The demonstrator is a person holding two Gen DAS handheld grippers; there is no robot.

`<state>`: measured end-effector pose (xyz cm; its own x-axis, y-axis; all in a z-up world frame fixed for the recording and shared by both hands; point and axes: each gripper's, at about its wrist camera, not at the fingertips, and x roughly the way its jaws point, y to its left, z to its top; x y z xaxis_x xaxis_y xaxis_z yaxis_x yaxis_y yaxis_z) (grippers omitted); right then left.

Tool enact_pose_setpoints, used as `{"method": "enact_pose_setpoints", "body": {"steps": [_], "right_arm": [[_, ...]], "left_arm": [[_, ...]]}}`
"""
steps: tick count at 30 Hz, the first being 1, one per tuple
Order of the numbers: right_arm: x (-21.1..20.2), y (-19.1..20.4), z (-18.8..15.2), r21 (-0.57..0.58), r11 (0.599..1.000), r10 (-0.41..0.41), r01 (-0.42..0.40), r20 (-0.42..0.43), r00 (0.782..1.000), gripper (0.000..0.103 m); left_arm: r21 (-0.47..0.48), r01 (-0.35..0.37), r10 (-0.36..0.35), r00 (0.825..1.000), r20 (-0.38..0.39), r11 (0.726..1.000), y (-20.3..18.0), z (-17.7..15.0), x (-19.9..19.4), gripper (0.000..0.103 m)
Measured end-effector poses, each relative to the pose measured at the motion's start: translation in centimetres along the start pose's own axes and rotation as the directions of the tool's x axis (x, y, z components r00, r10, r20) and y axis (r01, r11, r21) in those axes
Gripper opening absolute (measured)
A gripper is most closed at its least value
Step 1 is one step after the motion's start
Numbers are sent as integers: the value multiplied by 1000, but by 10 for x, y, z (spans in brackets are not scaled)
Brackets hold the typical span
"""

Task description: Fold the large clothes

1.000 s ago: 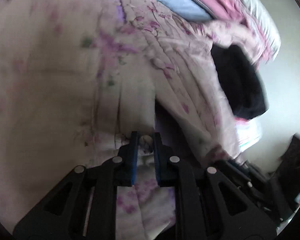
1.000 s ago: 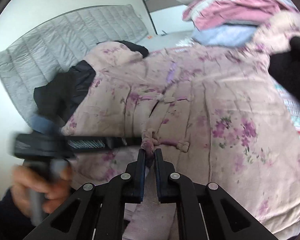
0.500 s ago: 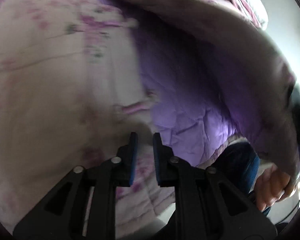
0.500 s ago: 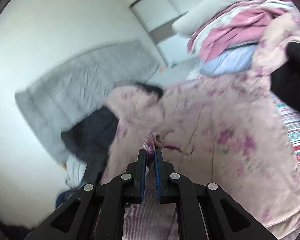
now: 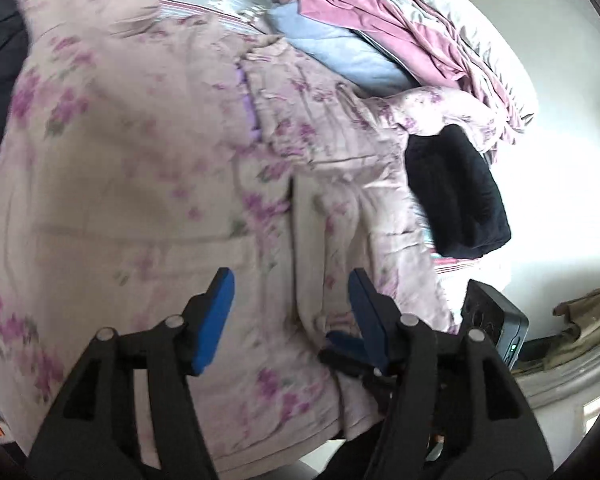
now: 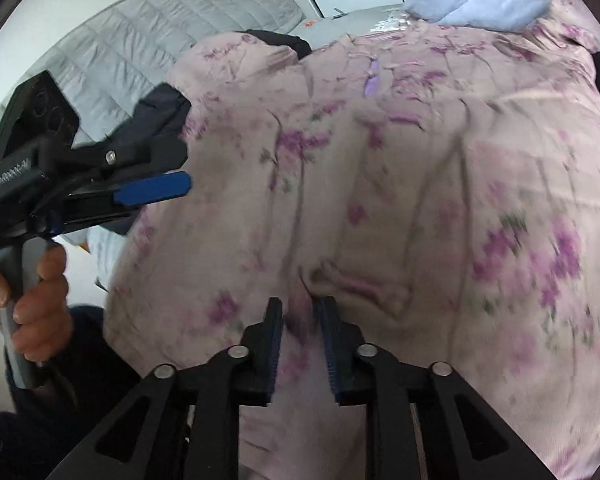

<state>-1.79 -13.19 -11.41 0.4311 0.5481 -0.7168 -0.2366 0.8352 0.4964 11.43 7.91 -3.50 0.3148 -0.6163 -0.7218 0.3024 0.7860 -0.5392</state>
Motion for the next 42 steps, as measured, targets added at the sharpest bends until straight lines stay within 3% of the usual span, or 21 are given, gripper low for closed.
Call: {"method": "enact_pose_setpoints", "body": {"steps": [1,3,5,7,8,9,10,14,16,18,22,27,30,31,32,33,34,35,36,37,42], "right_arm": [[-8,3,7,5,999,39,-39,-20,999,25],[-27,12,18,-44,998,40,-40,2,999,28],[-72,10,37,-98,994,-41,52,113,993,42],[-108,-13,55,-63,987,-130,146,213,968,76],[-125,-28,65,-26,981,-180,194,262,948,80],[-152,-59,79,67,960,-278,272,327,903,80],[-167,-78,89,130,940,-340,315,348,873,80],[-237,-173,122,339,837,-538,429,365,760,80],[-271,-215,138,422,768,-630,482,356,690,80],[-305,-250,151,479,729,-673,488,375,638,80],[-358,-300,175,535,682,-724,499,393,567,81],[-360,-353,230,492,623,-780,608,329,533,81],[-353,-364,252,446,612,-791,653,348,503,81],[-349,-365,256,430,612,-791,664,353,500,81],[-343,-365,260,402,610,-792,684,354,498,79],[-339,-362,262,374,617,-785,693,359,505,57],[-336,-359,262,350,630,-773,693,363,520,11],[-336,-355,262,343,638,-767,690,365,528,10],[-343,-345,259,329,672,-736,663,395,550,10],[-349,-337,257,313,691,-716,652,422,556,10],[-402,-274,260,305,750,-648,587,515,561,9]], "left_arm": [[7,-6,6,1000,-6,1000,-5,7,2,61],[23,-22,23,1000,-11,999,-13,26,5,63],[49,-24,26,999,-28,998,-20,39,17,70],[69,-26,30,998,-60,997,-24,48,35,71],[73,-27,33,996,-87,997,-25,55,48,71],[70,-27,35,994,-107,997,-24,60,57,71],[61,-29,37,992,-124,998,-22,69,69,71],[25,-76,78,989,-126,997,-16,107,105,71],[27,-95,98,988,-121,995,-15,126,124,71],[30,-115,118,986,-118,993,-14,144,145,71],[-35,-187,181,974,-133,982,3,180,191,71],[-162,-135,119,987,-104,978,24,200,221,71],[-156,-138,125,988,-90,978,19,201,235,67],[-136,-124,117,991,-61,983,15,200,236,59],[-100,-134,131,991,-34,986,11,200,237,29],[-76,-158,157,987,-22,985,9,200,237,17],[-57,-173,173,985,-6,983,8,202,236,16],[-59,-156,158,987,16,986,9,205,232,15],[-71,-140,143,989,37,988,11,207,229,14],[-80,-127,132,989,69,989,12,212,223,14],[-43,-154,159,973,166,987,-1,237,191,14]]}}
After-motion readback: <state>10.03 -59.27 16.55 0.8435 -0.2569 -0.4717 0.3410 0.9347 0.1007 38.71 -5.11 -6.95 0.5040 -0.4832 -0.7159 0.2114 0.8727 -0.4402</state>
